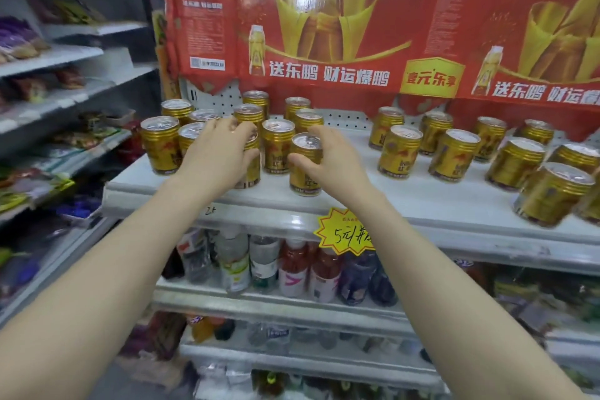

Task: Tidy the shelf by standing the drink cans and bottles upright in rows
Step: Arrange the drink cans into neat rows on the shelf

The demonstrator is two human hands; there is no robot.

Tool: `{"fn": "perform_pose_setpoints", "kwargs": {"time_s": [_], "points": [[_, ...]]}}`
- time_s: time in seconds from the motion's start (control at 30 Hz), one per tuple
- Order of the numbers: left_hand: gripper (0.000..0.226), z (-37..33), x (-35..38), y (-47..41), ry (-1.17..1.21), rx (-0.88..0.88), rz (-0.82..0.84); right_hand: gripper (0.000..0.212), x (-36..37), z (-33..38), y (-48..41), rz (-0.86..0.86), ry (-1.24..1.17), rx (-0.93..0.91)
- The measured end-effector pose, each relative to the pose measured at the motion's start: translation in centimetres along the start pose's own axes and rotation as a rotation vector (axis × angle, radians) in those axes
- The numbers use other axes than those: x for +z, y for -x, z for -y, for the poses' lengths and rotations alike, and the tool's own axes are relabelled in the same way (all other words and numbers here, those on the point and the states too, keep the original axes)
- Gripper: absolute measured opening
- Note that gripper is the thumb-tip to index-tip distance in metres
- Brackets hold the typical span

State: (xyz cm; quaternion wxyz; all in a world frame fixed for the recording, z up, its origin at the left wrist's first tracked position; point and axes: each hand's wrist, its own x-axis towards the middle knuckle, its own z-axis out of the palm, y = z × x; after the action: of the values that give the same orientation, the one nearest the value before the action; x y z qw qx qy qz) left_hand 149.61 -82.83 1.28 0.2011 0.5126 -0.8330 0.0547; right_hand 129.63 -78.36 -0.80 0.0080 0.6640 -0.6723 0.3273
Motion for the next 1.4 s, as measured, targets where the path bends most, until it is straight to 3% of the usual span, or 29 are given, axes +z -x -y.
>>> {"fn": "perform_pose_setpoints", "kwargs": {"time_s": [0.2,0.4,0.53,0.8,1.03,1.23,1.4], "points": [[0.052,-0.4,-1.0,-0.7,0.053,-0.025,0.051,0.06,-1.6,-0.4,1.3,-0.048,0.001,0.063],[0.054,-4.5,-1.8,-0.2,0.154,0.064,-0.132,0.06,-7.7,-5.4,3.6,-0.104,0.068,0.159],[0.057,-8.9,-2.1,-1.3,0.272,0.123,-0.142,0.062,-12.0,-9.4,5.5,-0.082,0.132,0.253],[0.055,-17.7,0.4,-3.2,0.448,0.238,0.026,0.066,-15.8,-14.7,7.9,-0.033,0.17,0.351],[0.051,-22.2,2.5,-3.8,0.437,0.294,0.095,0.053,-17.1,-16.0,7.2,0.07,0.199,0.279],[0.054,-23.9,3.8,-3.7,0.368,0.298,0.168,0.068,-18.2,-16.8,6.5,0.12,0.328,0.214],[0.047,-24.0,2.4,-4.5,0.295,0.311,0.261,0.047,-18.2,-17.3,6.1,0.154,0.371,0.173]]}}
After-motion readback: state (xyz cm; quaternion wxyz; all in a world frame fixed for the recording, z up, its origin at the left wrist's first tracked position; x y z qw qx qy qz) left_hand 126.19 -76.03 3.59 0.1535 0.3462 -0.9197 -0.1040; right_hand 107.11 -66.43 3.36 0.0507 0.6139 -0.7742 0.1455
